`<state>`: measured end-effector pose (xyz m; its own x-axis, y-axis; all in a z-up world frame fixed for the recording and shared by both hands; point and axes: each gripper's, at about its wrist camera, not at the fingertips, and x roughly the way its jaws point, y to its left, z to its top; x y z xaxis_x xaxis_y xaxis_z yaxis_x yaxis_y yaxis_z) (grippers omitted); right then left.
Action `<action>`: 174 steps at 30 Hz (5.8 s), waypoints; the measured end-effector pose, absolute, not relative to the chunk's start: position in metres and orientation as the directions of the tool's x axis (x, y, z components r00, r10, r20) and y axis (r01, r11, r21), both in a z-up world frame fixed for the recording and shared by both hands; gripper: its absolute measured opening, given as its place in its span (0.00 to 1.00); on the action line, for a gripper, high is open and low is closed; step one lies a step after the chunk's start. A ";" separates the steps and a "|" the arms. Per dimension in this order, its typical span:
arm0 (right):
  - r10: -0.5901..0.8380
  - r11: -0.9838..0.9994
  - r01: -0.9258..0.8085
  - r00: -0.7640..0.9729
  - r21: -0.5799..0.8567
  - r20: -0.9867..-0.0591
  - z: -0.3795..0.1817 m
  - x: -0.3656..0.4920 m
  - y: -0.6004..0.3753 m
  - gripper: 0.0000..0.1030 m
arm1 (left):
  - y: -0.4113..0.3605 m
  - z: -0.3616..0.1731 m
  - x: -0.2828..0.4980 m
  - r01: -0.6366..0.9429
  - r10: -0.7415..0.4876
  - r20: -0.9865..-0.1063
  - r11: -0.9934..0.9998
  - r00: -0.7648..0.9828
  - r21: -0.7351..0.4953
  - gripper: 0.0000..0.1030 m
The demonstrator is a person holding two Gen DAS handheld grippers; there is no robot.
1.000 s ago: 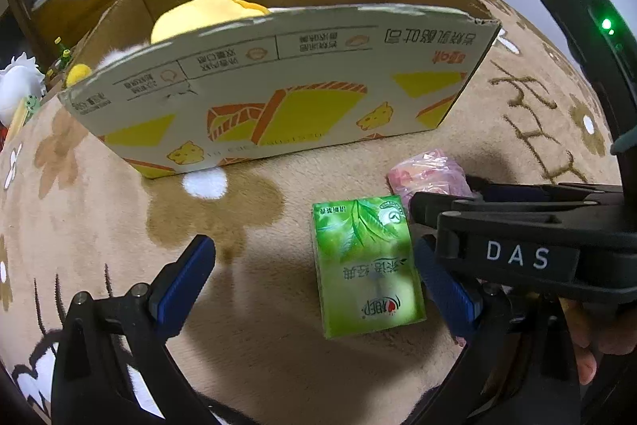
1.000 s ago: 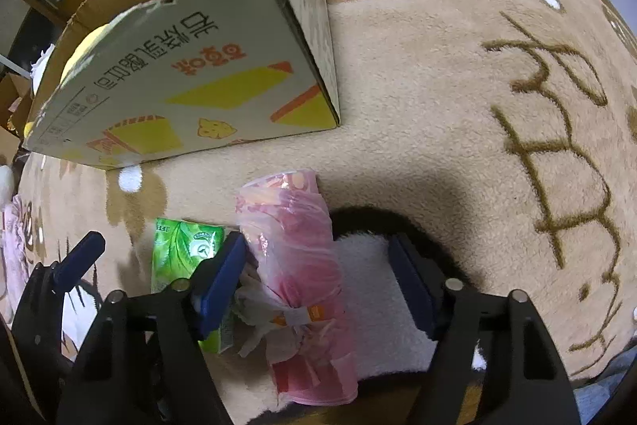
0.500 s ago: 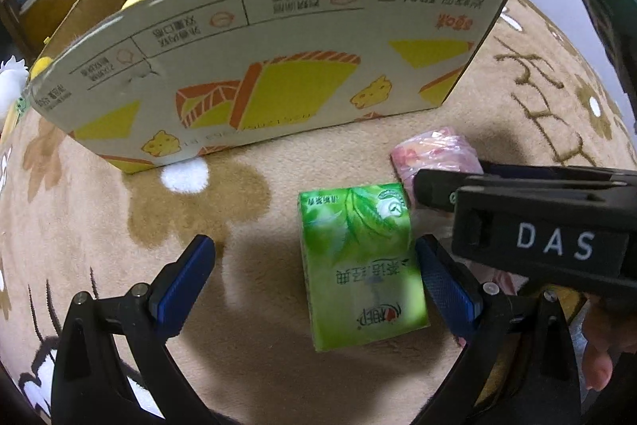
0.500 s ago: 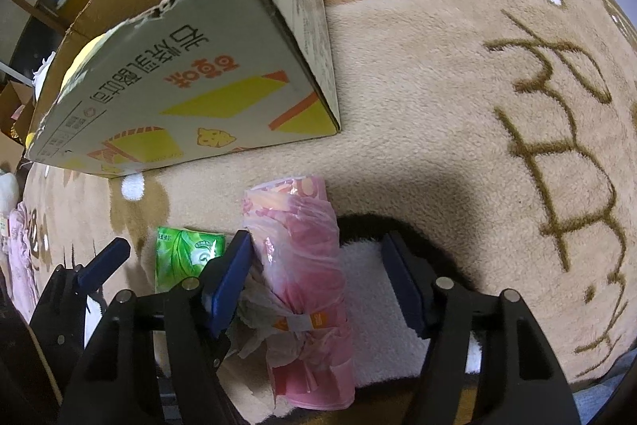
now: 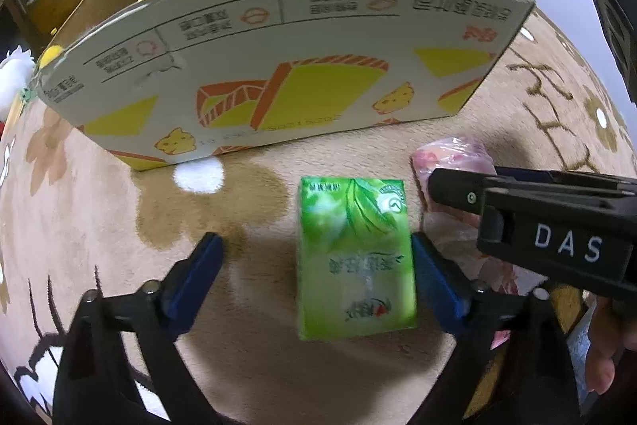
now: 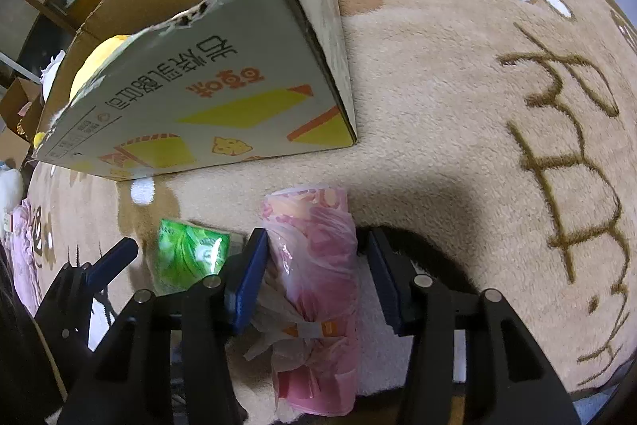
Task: Organize soft objects
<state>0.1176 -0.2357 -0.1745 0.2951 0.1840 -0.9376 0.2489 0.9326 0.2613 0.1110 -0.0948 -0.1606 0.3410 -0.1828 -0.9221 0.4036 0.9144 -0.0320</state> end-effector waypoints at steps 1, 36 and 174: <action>0.184 0.933 0.246 0.297 0.262 -0.937 -0.176 0.116 -0.235 0.49 | -0.094 -0.161 0.112 0.399 -0.182 -0.923 0.916 0.338 -0.035 0.83; 0.176 0.971 0.015 0.625 0.237 -0.761 -0.073 0.077 -0.193 0.20 | -0.039 -0.069 0.067 0.265 -0.107 -0.757 0.960 0.644 0.089 0.51; 0.022 0.989 0.050 0.879 0.137 -0.477 0.005 -0.003 -0.208 1.00 | 0.014 0.022 -0.003 0.121 -0.033 -0.427 0.976 0.903 0.180 1.00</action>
<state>-0.0028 -0.2084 0.0048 0.8787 0.0218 -0.4769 0.0498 0.9893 0.1371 -0.0030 0.0139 0.0216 0.9034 -0.0334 -0.4275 0.1212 0.9762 0.1799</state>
